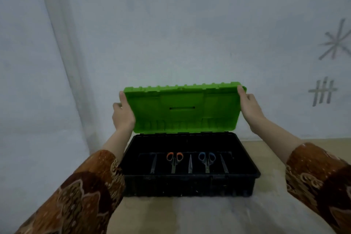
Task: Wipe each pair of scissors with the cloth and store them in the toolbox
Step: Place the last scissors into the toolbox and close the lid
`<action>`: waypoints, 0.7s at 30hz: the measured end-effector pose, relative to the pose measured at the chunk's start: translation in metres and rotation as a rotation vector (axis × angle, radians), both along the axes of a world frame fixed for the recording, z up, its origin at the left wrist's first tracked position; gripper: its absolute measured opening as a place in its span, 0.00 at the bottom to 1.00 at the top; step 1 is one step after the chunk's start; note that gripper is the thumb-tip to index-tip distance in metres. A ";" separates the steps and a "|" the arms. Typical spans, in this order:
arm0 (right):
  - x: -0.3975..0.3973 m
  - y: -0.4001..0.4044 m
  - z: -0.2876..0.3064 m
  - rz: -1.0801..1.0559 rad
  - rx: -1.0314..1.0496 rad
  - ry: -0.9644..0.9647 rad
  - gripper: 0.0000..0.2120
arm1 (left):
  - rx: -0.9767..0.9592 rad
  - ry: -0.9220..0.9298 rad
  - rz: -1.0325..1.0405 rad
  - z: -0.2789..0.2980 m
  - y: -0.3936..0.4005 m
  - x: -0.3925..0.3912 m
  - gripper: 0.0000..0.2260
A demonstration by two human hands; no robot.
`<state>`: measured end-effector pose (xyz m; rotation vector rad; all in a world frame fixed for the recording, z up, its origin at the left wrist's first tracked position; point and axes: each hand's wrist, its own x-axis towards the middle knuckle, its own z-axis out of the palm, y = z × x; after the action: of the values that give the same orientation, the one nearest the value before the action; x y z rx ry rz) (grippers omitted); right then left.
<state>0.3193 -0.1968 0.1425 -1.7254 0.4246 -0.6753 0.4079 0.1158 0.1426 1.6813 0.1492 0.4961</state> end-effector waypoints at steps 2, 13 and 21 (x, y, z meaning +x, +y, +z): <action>-0.028 0.004 -0.013 0.015 -0.012 -0.027 0.30 | -0.026 -0.032 -0.028 -0.015 0.012 -0.020 0.28; -0.117 0.024 -0.088 0.114 -0.409 0.104 0.20 | 0.363 -0.178 -0.222 -0.103 0.067 -0.099 0.08; -0.132 0.031 -0.103 0.124 -0.461 0.173 0.21 | 0.598 -0.157 -0.178 -0.136 0.083 -0.096 0.16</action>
<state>0.1871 -0.1663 0.0391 -2.2380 0.2898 -0.5636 0.3122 0.1985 0.0064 2.2005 -0.2897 0.5692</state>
